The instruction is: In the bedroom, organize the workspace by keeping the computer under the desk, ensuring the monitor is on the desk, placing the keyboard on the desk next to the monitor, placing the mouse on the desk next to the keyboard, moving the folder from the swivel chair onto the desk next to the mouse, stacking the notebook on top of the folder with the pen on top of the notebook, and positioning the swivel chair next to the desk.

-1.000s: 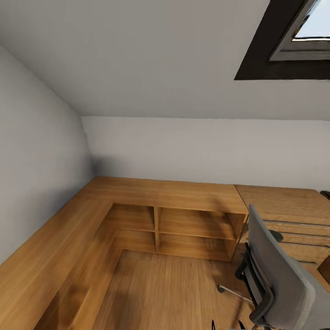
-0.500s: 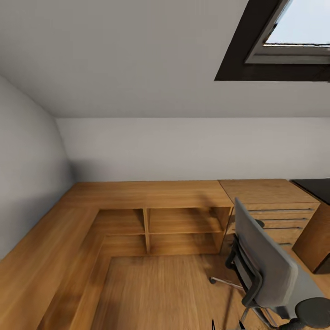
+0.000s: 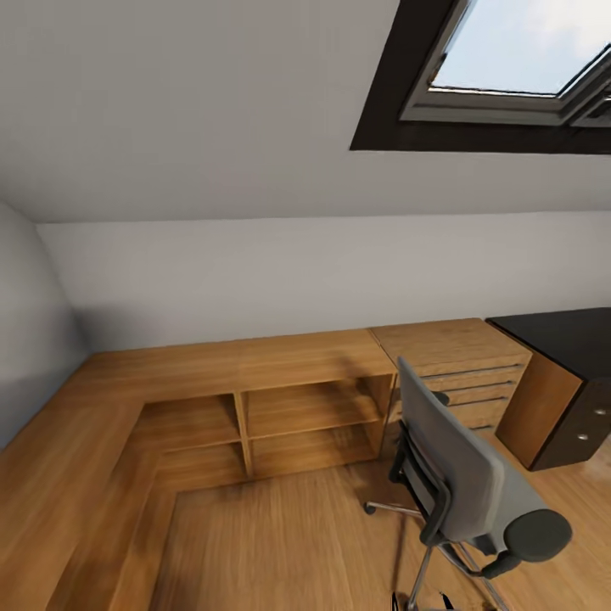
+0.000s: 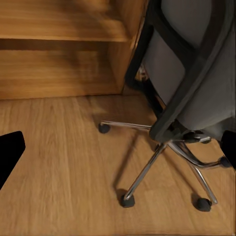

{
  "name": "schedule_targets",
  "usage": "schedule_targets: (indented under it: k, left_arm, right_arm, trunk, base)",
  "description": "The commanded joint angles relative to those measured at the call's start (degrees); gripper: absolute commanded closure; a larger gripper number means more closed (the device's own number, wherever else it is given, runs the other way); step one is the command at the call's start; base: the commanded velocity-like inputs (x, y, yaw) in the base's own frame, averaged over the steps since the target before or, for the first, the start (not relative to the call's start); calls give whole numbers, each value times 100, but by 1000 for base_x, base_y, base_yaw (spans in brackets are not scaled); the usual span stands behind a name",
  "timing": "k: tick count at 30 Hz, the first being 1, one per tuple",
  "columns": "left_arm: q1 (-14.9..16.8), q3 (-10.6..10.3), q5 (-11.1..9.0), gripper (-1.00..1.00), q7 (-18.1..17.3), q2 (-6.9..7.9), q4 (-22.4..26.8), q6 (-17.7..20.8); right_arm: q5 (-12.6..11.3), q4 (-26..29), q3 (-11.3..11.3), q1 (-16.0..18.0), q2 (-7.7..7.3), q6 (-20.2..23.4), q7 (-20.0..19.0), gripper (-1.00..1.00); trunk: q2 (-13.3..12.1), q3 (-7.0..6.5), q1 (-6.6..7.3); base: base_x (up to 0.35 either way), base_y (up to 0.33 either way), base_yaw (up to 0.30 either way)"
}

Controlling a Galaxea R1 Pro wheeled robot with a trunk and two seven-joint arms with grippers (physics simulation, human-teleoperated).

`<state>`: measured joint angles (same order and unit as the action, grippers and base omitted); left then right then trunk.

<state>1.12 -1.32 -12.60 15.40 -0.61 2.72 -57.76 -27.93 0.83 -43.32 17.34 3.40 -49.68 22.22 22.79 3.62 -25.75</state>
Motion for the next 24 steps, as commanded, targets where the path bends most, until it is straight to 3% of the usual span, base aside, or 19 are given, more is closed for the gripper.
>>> schedule_targets:
  k: [1, 24]
  left_arm:
    - [3, -18, -32, -100, -2, -1, 1, -16]
    - [3, -18, -32, -100, 4, -1, 1, -16]
  right_arm:
    - [-26, -4, -47, 5, 3, -7, 36, -100]
    - [-37, -1, -37, 5, 3, 30, 46, -100]
  trunk:
    - [13, 13, -4]
    - [13, 89, -4]
  base:
    - [0, 1, -299]
    - [33, 38, -269]
